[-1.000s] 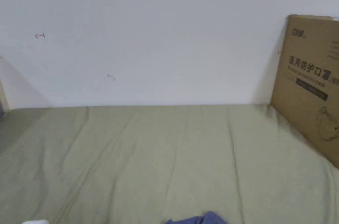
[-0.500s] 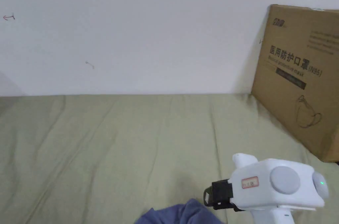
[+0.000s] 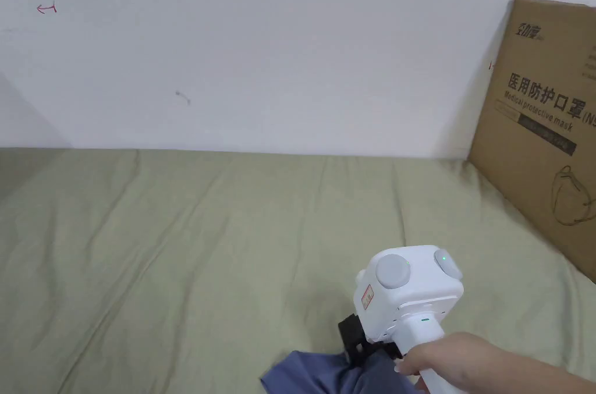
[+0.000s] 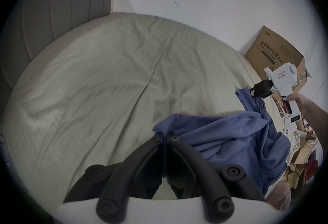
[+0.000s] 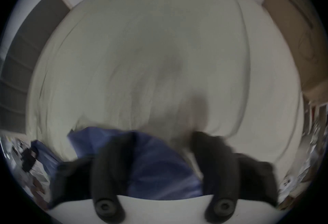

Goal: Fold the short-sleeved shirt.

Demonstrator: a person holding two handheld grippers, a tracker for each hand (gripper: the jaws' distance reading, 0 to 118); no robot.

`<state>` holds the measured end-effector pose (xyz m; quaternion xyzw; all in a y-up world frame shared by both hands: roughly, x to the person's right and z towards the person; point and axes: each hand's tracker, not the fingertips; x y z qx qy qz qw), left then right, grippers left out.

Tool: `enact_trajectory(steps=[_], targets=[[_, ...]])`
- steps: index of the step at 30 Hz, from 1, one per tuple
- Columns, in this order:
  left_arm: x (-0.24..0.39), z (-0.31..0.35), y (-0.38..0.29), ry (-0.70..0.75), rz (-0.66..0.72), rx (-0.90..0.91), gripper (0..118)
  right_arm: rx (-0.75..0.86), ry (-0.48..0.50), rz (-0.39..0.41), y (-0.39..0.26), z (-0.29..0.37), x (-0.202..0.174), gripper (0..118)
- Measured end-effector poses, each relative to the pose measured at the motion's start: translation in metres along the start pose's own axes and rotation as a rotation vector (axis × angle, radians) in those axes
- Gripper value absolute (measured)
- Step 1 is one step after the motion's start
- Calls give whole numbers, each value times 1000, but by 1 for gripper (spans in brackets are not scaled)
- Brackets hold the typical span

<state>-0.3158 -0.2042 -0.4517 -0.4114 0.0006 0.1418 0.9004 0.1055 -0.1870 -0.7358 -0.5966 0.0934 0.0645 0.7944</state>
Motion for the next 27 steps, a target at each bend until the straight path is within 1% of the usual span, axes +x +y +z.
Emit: enact_trajectory(steps=[1, 2, 4, 6, 11, 14, 15, 16, 20, 21, 23, 25, 27], targets=[[-1, 2, -1, -3, 0, -6, 2, 8, 16, -1, -2, 7, 1, 2], [0, 5, -2, -6, -1, -10, 2, 33, 17, -30, -7, 18, 5, 2], [2, 13, -2, -15, -6, -14, 2, 70, 83, -58, -16, 38, 15, 2], [4, 27, 3, -26, -6, 1, 2, 177, 101, -105, -31, 71, 26, 2], [13, 80, 38, -39, -32, 110, 2, 366, 153, -202, -78, 170, 58, 2], [26, 120, 70, -35, -94, 186, 2, 432, 192, -254, -103, 231, 77, 2], [32, 133, 80, -38, -117, 212, 2, 455, 195, -259, -110, 251, 82, 2], [38, 149, 93, -39, -143, 242, 2, 495, 177, -266, -119, 274, 87, 2], [60, 202, 136, -55, -161, 313, 2, 598, 175, -280, -139, 352, 101, 2], [66, 214, 146, -59, -163, 330, 2, 622, 160, -294, -142, 369, 104, 2], [77, 236, 166, -83, -174, 361, 2, 668, 146, -285, -146, 403, 106, 2], [90, 255, 188, -94, -194, 396, 2, 708, 95, -280, -143, 435, 112, 2], [104, 270, 209, -99, -219, 419, 2, 744, 85, -299, -139, 465, 116, 2]])
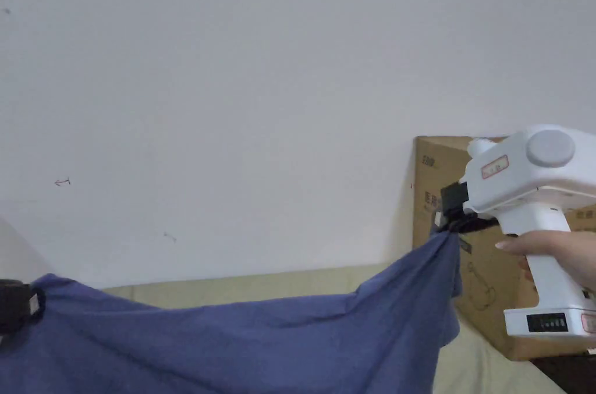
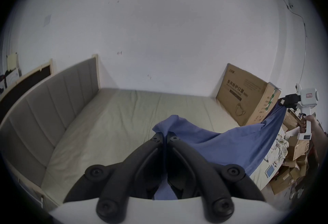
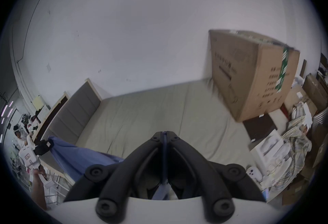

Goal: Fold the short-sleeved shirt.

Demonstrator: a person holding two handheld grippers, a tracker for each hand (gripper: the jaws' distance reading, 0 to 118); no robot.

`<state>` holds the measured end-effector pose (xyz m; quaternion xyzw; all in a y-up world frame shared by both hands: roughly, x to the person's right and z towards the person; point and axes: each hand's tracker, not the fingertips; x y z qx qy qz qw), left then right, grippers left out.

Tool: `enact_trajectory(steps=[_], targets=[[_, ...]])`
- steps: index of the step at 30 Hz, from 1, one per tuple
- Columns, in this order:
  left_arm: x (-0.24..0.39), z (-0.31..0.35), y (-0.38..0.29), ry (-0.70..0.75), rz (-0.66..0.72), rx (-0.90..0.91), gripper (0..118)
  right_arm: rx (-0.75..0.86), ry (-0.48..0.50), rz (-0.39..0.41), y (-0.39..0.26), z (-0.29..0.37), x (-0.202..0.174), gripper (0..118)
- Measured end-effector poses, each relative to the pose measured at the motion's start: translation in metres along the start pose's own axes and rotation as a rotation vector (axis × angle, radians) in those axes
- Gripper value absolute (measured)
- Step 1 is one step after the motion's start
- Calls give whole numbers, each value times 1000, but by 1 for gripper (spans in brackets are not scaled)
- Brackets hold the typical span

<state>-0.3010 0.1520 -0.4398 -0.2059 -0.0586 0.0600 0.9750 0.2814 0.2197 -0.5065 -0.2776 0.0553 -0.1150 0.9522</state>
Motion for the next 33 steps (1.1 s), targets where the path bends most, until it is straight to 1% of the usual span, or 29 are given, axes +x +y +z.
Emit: enact_trajectory(steps=[3, 7, 9, 12, 15, 17, 19, 22, 26, 27, 30, 33], targets=[[11, -3, 37, -23, -19, 23, 2, 69, -9, 0, 34, 20, -2, 2], [17, -22, 85, -15, -8, 44, 2, 131, -52, 39, 81, 28, -7, 2], [18, -37, 107, 4, 11, 57, 2, 166, -54, 25, 101, 25, -7, 2], [18, -68, 135, 10, 40, 73, 2, 191, -60, 12, 133, 6, -5, 2], [16, -107, 156, 10, 81, 94, 2, 218, -83, 28, 161, -22, -5, 2], [11, -133, 163, -9, 152, 143, 2, 232, -94, 29, 176, -43, -4, 2], [10, -161, 170, 23, 157, 149, 2, 275, -118, 15, 187, -64, -1, 2], [10, -197, 174, 26, 155, 178, 2, 329, -139, 14, 194, -90, -1, 2], [18, -229, 171, 75, 40, 244, 2, 401, -195, 85, 191, -119, -7, 2], [20, -235, 168, 87, 34, 259, 2, 407, -199, 95, 195, -129, -3, 2], [18, -253, 152, 92, 46, 258, 2, 424, -212, 106, 179, -150, 2, 2], [15, -275, 117, 116, 49, 197, 2, 374, -216, 89, 140, -177, 18, 2]])
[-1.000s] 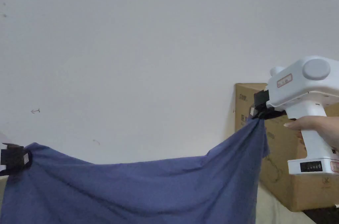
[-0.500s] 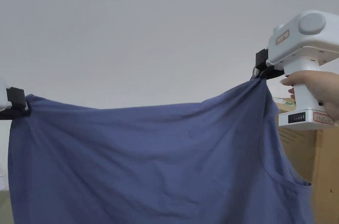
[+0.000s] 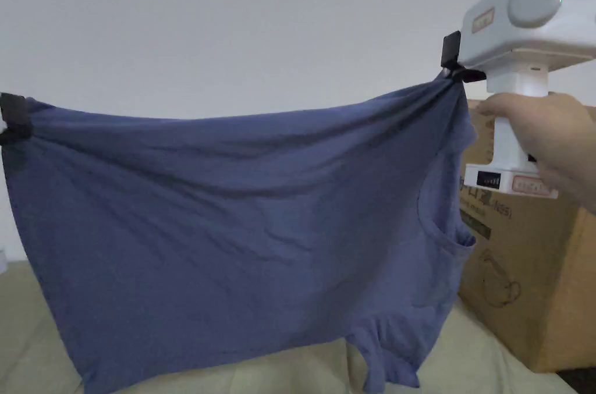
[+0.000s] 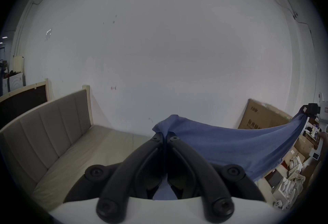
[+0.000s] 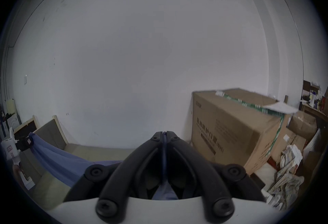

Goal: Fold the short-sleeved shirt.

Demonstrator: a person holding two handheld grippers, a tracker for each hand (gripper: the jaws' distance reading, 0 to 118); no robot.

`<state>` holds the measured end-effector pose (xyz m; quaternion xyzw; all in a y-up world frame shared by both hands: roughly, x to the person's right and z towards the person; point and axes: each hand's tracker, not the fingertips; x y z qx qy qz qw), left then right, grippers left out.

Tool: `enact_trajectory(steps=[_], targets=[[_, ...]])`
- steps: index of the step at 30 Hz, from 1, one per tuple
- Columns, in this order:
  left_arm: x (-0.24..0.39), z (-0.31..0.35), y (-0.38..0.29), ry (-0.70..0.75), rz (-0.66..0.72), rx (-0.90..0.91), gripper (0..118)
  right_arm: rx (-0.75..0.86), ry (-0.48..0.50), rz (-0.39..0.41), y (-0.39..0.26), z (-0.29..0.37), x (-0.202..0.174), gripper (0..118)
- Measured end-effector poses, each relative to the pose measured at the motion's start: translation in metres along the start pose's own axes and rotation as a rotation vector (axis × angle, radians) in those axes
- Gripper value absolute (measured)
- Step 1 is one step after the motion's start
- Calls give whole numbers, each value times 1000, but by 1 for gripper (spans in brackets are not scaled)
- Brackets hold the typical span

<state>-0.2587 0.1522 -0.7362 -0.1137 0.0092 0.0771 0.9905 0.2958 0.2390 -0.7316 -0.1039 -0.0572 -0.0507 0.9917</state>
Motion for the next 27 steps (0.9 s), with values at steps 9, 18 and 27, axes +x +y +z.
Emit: enact_trajectory(steps=[9, 18, 27], targets=[[-23, 15, -284, -26, 69, -525, 2, -588, -32, -130, -332, 3, 46, 2], [-89, 155, -393, -67, 65, -675, 2, -835, 30, -235, -472, 168, 113, 2], [-111, 272, -399, -164, -106, -766, 2, -911, 65, -142, -463, 282, 141, 2]])
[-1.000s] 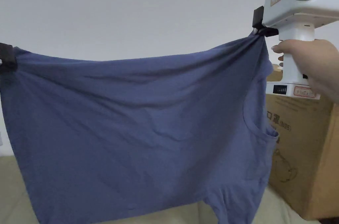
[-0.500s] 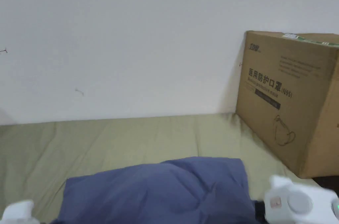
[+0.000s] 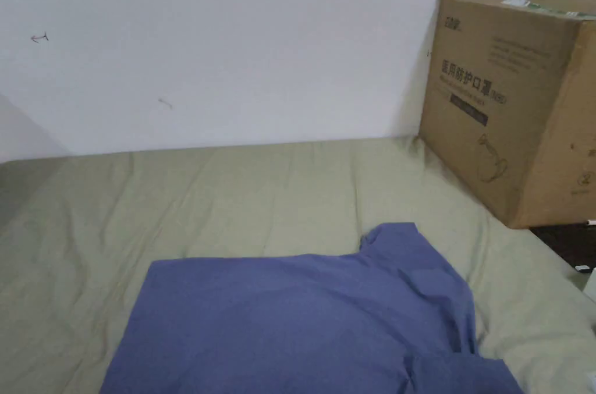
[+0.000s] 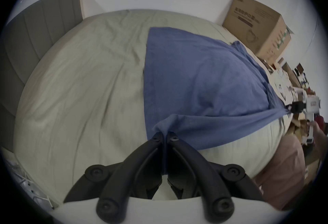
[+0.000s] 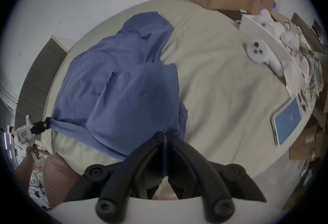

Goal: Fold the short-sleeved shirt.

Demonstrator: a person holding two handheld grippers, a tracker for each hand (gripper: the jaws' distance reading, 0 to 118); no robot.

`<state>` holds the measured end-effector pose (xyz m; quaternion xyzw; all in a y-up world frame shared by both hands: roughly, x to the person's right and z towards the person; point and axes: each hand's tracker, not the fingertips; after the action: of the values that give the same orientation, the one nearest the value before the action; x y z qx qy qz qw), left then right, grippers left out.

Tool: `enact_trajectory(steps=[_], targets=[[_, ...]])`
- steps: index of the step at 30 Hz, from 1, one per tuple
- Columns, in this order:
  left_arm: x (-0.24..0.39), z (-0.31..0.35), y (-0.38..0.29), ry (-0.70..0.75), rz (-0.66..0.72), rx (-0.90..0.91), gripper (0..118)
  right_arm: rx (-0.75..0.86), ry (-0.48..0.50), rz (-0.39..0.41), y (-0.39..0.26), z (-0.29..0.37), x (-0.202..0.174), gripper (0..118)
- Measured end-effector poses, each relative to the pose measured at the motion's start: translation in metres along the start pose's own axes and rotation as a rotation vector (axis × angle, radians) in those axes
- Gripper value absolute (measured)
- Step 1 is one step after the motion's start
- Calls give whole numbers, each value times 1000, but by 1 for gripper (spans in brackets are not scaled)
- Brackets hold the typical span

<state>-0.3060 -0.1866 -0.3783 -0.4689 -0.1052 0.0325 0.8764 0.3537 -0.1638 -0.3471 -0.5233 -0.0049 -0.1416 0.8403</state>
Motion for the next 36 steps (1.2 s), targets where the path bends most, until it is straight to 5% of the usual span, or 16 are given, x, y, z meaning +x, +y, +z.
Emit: enact_trajectory(steps=[7, 8, 9, 10, 11, 12, 15, 18, 22, 24, 26, 28, 29, 31, 33, 36], targets=[[-6, 7, -27, -43, -6, -83, 8, -63, -59, 55, -22, -9, -4, 2], [-7, 8, -26, -48, -8, -82, 27, -56, -71, 57, -22, -11, -6, 2], [-7, 9, -24, -44, -13, -84, 65, -50, -77, 53, -21, -12, -8, 7], [-8, 11, -23, -36, -13, -93, 110, -43, -89, 45, -20, -11, -11, 41], [-11, 12, -23, -56, 8, -114, 117, -20, -98, 32, -20, -7, -11, 79], [-13, 19, -24, -108, 45, -120, 113, -1, -94, 14, -19, -2, -13, 98], [-9, 52, -16, -145, 102, -50, 112, 49, 31, -36, -13, 32, -27, 99], [6, 97, 4, -175, 149, 127, 112, 206, 88, 21, -10, 74, -60, 100], [50, 159, 7, -26, 117, 548, 111, 539, 155, 86, -29, 125, -126, 99], [73, 175, -7, 51, 86, 748, 101, 763, 171, 131, -44, 127, -139, 96], [88, 177, -20, 62, 67, 878, 57, 953, 152, 171, -64, 133, -162, 66], [105, 177, -26, 154, 65, 906, 0, 1006, 39, 174, -70, 130, -180, 0], [110, 178, -31, 185, 60, 914, 0, 1005, 22, 171, -70, 130, -185, 0], [109, 179, -31, 116, 53, 894, 0, 917, 157, 202, -59, 128, -184, 0], [105, 179, -24, 137, 20, 788, 0, 856, 118, 217, -55, 125, -185, 0], [74, 156, 8, 100, 43, 347, 0, 784, 142, 203, -53, 121, -177, 0]])
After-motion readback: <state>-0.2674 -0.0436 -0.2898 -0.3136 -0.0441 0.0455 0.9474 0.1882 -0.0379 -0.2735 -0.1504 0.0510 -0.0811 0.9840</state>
